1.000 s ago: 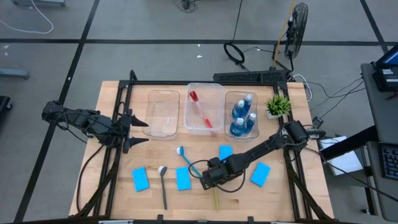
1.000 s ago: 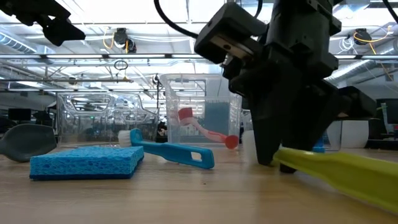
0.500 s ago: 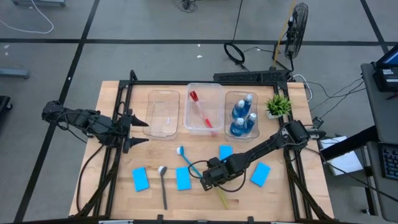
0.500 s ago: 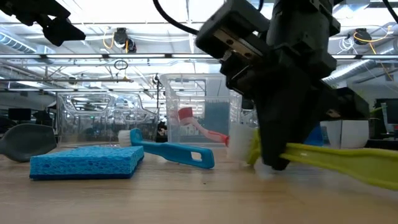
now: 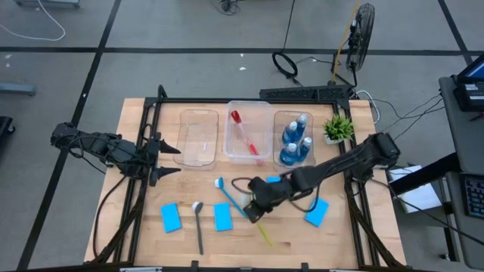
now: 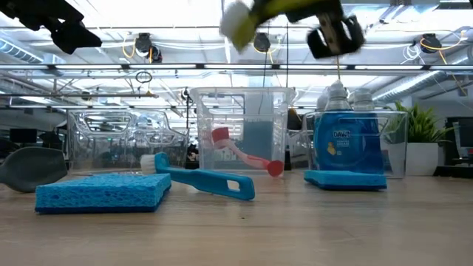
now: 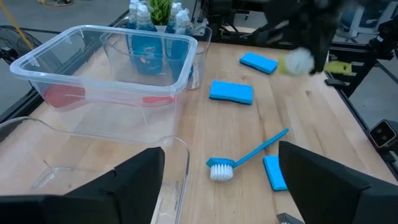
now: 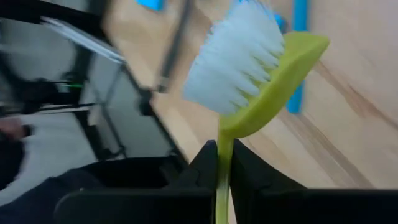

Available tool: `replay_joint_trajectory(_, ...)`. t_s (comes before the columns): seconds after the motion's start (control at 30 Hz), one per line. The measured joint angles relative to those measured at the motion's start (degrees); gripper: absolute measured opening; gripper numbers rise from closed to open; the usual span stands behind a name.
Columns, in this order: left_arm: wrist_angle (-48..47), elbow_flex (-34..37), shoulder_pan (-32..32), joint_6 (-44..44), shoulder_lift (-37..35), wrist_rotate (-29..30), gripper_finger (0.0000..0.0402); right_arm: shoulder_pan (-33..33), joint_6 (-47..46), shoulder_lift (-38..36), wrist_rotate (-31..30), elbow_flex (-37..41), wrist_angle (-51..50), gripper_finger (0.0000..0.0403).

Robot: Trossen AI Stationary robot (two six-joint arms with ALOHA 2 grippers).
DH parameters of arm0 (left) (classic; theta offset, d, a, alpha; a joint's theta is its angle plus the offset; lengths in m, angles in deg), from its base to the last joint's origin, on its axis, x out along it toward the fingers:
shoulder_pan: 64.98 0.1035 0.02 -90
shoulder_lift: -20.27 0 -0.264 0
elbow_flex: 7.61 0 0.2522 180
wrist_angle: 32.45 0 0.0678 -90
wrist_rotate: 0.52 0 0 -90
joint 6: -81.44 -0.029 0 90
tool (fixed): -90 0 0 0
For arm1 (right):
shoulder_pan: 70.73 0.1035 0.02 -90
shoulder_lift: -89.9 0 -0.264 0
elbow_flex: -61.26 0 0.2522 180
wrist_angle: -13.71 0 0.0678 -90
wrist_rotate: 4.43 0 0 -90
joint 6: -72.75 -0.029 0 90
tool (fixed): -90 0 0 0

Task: Pick & Place Kitchen Sink Supplies
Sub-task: Put the green dishwashing brush into the middle transparent bin

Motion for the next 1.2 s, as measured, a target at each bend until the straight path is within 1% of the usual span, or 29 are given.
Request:
replay_joint_trajectory(0.23, 3.5, 0.0, 0.0, -0.2, 0.0, -0.6, 0.0308, -4.0, 8.8, -7.8, 0.7, 0.0, 1.7, 0.0008)
replay_joint_trajectory(0.3, 3.8, 0.0, 0.0, -0.2, 0.0, -0.6, 0.0312, -5.4, 11.7, -9.8, 2.2, 0.0, 1.8, 0.0008)
replay_joint_trajectory(0.5, 4.0, 0.0, 0.0, -0.2, 0.0, -1.6, 0.0325, -10.0, 21.3, -15.2, 10.1, 0.0, 4.3, 0.0008)
replay_joint_trajectory(0.73, 4.7, 0.0, 0.0, -1.7, 0.0, -1.5, 0.0326, -14.8, 31.4, -18.9, 23.9, -0.1, 13.0, 0.0008)
replay_joint_trajectory(0.83, 5.5, 0.0, 0.0, -2.5, -0.1, -1.5, 0.0321, -16.6, 34.2, -19.8, 28.5, -0.1, 16.5, 0.0008)
replay_joint_trajectory(1.03, 5.9, 0.0, 0.0, -3.3, -0.8, -1.4, 0.0309, -20.8, 37.5, -21.1, 33.8, -0.1, 21.6, 0.0008)
replay_joint_trajectory(1.2, 8.6, 2.9, 0.0, -3.1, -4.5, -1.0, 0.0306, -24.8, 40.8, -21.2, 35.3, -0.1, 22.5, 0.0010)
